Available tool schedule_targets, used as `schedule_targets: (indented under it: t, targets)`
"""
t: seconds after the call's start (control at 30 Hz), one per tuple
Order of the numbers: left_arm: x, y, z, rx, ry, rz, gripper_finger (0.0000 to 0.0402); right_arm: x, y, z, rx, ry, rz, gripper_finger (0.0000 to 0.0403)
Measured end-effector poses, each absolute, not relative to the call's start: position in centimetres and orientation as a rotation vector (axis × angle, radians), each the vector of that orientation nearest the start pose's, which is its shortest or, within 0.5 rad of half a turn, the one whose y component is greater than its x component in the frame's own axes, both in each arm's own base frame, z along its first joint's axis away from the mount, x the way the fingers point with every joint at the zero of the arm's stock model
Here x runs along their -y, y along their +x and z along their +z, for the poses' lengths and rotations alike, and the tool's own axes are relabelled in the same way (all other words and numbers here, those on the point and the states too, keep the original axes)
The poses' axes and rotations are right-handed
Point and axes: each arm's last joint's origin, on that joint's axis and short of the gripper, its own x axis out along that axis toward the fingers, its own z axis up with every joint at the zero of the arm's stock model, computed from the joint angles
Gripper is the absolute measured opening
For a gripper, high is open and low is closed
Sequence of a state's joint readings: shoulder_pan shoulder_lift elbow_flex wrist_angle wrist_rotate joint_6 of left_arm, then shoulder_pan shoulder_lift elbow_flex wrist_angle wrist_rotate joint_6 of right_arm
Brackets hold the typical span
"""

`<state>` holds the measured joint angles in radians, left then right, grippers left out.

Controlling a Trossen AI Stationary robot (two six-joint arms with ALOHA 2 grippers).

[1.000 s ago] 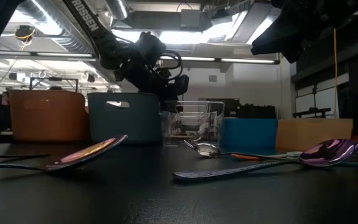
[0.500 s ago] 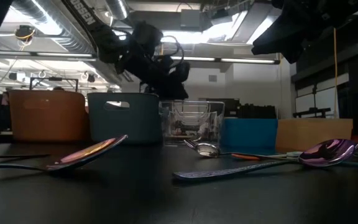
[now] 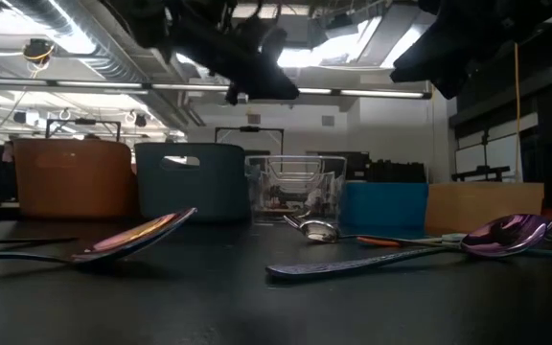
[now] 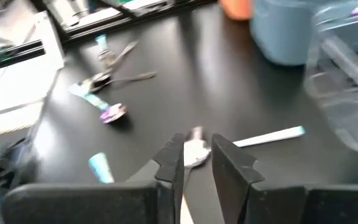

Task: Sort silverware by color (type)
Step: Put the purple spoon into the left blue bin

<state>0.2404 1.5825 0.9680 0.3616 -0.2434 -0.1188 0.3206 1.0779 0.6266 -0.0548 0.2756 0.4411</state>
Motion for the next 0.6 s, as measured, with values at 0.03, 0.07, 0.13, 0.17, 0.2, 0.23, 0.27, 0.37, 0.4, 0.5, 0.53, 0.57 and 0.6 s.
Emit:
schedule_targets:
  t: [0.03,0.07,0.13,0.17,0.2,0.23,0.27,0.37,0.4,0.5,0.53,0.57,0.6]
  targets:
    - [-8.4,33.8,25.3,-0.247,-0.104,0.476,0.0051,-6.5,21.6,23.7,-0.492,0.291,-0.032,0.0072]
    - [-7.6,33.8,25.4,-0.259,-0.091,0.454,0.0051,-6.6,21.7,23.6,-0.504,0.298,-0.002,0.0072]
    - [-6.4,33.8,25.5,-0.273,-0.082,0.418,0.0051,-6.8,21.8,23.4,-0.527,0.307,0.045,0.0072]
    - [-5.9,33.8,25.5,-0.285,-0.079,0.403,0.0051,-6.9,22.0,23.1,-0.542,0.31,0.066,0.0072]
    - [-5.4,33.9,25.4,-0.29,-0.076,0.388,0.0051,-7.1,22.2,22.9,-0.547,0.315,0.086,0.0072]
    - [-4.9,34.0,25.3,-0.299,-0.074,0.376,0.0051,-7.4,22.5,22.7,-0.551,0.317,0.106,0.0072]
    - [-4.5,34.0,25.3,-0.306,-0.071,0.365,0.0051,-7.7,22.8,22.5,-0.548,0.313,0.122,0.0072]
    - [-3.5,34.1,25.1,-0.32,-0.065,0.336,0.0051,-9.1,23.7,21.6,-0.527,0.246,0.207,0.0072]
    - [-3.3,34.1,25.1,-0.327,-0.064,0.33,0.0051,-9.6,23.9,21.3,-0.523,0.208,0.242,0.0072]
    - [-2.8,34.1,25.0,-0.342,-0.059,0.319,0.0051,-11.0,24.3,20.2,-0.521,0.093,0.309,0.0072]
    - [-2.7,34.1,24.9,-0.346,-0.058,0.317,0.0051,-11.4,24.4,19.8,-0.525,0.06,0.327,0.0072]
    - [-2.7,34.0,24.9,-0.352,-0.057,0.315,0.0051,-11.8,24.5,19.4,-0.527,0.034,0.341,0.0072]
    - [-2.6,34.0,24.8,-0.361,-0.056,0.315,0.0051,-12.1,24.6,19.0,-0.533,0.005,0.35,0.0072]
